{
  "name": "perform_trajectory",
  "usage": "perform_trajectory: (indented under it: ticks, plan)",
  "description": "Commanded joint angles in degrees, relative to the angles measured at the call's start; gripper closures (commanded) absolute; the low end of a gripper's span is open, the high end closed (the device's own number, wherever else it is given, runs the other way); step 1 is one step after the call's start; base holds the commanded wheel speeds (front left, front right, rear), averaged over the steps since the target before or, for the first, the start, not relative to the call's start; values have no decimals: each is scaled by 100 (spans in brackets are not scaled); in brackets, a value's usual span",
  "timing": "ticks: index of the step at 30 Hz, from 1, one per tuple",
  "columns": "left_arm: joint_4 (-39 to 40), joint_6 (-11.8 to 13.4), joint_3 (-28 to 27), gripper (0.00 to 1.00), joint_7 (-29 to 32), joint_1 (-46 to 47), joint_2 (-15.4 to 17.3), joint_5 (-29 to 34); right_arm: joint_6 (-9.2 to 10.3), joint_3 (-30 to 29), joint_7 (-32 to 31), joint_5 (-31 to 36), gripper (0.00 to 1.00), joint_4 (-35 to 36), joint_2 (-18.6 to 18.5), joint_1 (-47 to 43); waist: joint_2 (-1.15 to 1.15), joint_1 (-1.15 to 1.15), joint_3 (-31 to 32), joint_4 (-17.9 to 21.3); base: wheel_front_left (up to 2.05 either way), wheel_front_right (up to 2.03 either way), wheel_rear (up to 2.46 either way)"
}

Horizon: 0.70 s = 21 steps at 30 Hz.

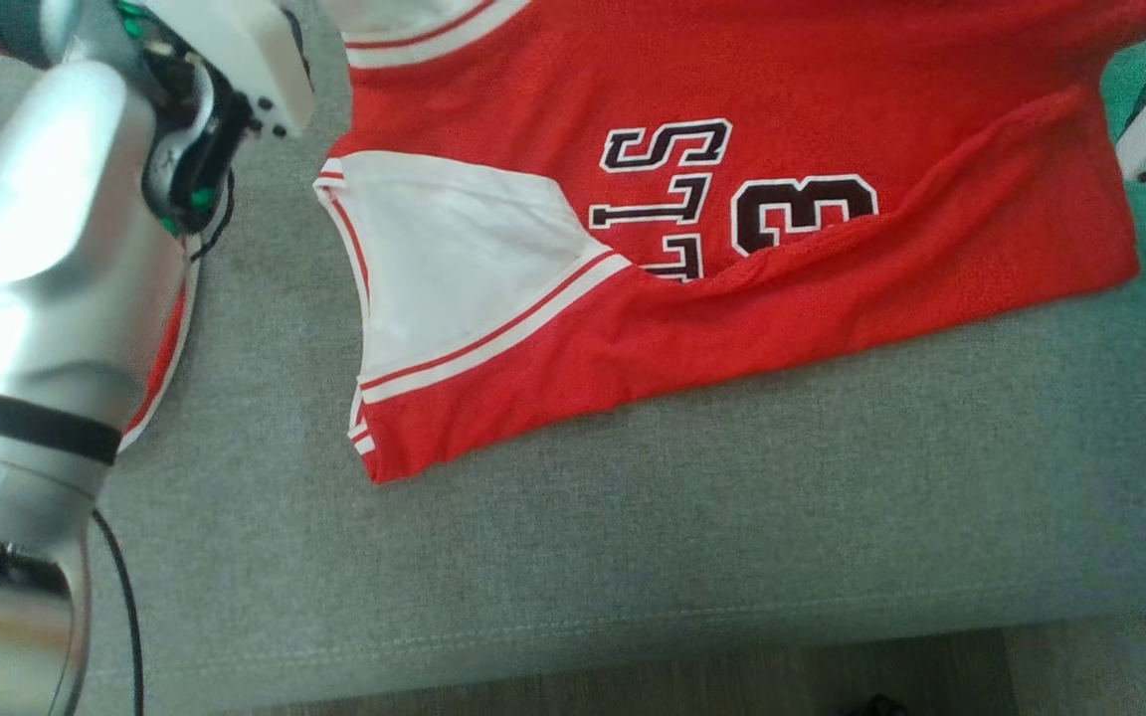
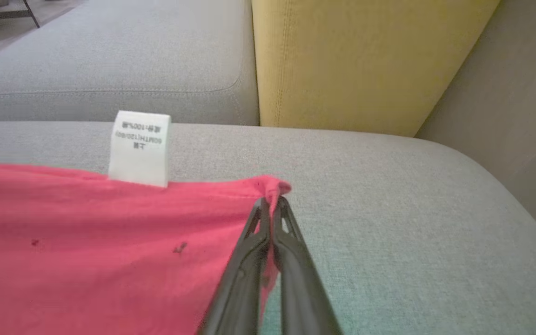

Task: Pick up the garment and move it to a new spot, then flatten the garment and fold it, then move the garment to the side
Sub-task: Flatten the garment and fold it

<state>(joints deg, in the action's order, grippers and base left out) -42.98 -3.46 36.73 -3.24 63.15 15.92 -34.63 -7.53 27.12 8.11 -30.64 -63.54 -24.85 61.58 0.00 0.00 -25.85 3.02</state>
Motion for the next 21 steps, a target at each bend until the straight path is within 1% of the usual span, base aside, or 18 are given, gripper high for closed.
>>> perform_trajectory:
  ticks: [1, 6, 12, 13, 17, 21]
  plan:
    - [99, -42, -114, 100, -90, 182, 240, 78, 4, 62, 109, -23, 100, 91, -53, -66, 0, 0, 46, -16, 0, 0, 0]
    - [190, -179, 140, 100, -140, -118, 381, 181, 4, 268, 196, -225, 100, 200, -119, -373, 0, 0, 267, -85, 0, 0, 0]
    - [894, -265, 428, 100, 95, -856, 697, 143, 4, 638, -132, -705, 100, 573, -417, -957, 0, 0, 627, -218, 0, 0, 0]
    - [894, -265, 428, 100, 95, -856, 697, 143, 4, 638, -132, -705, 100, 573, -417, -957, 0, 0, 627, -218, 0, 0, 0]
    - [1669, -201, 542, 100, 398, -1478, 988, 41, 4, 849, -470, -993, 100, 821, -715, -1298, 0, 0, 841, -291, 0, 0, 0]
    - [2539, -3, 620, 100, 745, -2079, 1345, -44, 4, 963, -760, -1233, 100, 1001, -958, -1553, 0, 0, 1011, -343, 0, 0, 0]
